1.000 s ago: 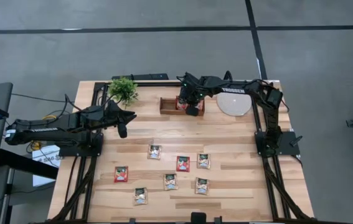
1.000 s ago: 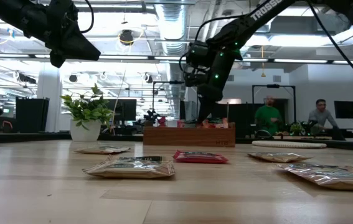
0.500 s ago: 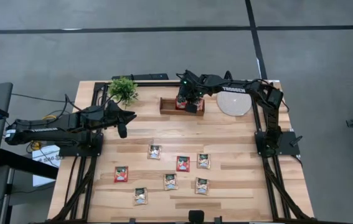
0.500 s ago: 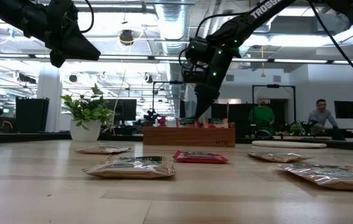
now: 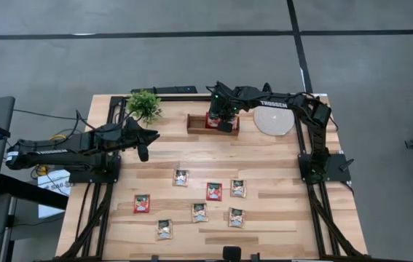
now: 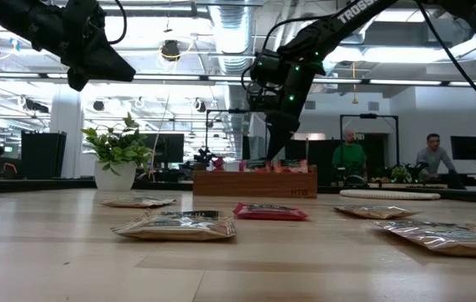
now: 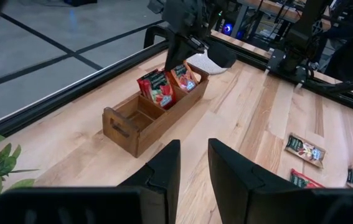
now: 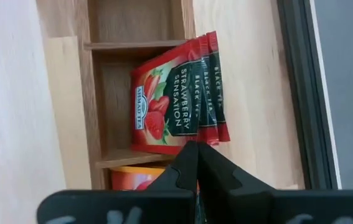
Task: Pick & Place Tea
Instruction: Put the red tea bag into the middle section of the wooden organizer
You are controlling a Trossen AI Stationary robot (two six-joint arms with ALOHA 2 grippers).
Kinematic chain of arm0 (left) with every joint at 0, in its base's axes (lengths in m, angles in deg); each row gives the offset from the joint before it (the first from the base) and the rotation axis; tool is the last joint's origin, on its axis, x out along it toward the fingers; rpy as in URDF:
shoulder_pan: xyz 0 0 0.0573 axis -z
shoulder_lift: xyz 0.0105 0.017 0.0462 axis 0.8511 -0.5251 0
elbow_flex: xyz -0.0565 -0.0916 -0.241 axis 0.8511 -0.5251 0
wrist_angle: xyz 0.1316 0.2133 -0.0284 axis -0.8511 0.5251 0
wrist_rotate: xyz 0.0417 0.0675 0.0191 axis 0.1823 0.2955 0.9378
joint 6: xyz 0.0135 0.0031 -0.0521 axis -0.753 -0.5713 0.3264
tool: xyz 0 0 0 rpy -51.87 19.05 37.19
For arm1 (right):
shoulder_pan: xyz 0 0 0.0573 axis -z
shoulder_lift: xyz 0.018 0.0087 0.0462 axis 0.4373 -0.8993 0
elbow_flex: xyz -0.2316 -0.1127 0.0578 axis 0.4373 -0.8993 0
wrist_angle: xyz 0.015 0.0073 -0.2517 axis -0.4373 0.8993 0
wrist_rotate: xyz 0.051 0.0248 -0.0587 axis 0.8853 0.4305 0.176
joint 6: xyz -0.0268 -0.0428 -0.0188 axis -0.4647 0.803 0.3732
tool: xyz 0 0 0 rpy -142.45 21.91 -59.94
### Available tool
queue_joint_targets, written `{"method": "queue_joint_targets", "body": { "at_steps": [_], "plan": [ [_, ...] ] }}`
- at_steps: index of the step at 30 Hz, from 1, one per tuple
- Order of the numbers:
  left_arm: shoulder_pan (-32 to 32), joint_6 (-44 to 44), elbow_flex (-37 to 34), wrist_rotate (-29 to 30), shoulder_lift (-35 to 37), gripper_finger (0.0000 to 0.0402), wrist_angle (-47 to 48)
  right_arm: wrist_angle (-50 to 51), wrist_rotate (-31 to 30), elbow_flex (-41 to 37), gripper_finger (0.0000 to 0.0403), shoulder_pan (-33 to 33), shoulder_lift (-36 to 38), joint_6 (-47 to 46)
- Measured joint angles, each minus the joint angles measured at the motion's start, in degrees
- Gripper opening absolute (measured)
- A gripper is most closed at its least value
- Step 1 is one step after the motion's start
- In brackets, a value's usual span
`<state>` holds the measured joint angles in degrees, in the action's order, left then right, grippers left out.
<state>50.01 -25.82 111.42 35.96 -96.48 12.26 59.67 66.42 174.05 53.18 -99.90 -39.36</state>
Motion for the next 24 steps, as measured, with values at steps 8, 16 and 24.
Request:
{"method": "queue_joint_targets", "body": {
  "at_steps": [8,16,24],
  "plan": [
    [0.0,-0.1,0.0,0.0,0.0,0.0074,0.0,-0.1,0.6,0.0,0.0,-0.1,0.0,0.0],
    [0.0,-0.2,0.0,0.0,0.0,0.0074,0.0,-0.1,1.6,0.0,0.0026,-0.1,0.0,-0.3],
    [0.0,-0.2,0.0,-0.2,0.0,0.0074,0.0,-0.7,0.9,0.0,0.0104,-0.2,0.0,-0.2]
  ]
}}
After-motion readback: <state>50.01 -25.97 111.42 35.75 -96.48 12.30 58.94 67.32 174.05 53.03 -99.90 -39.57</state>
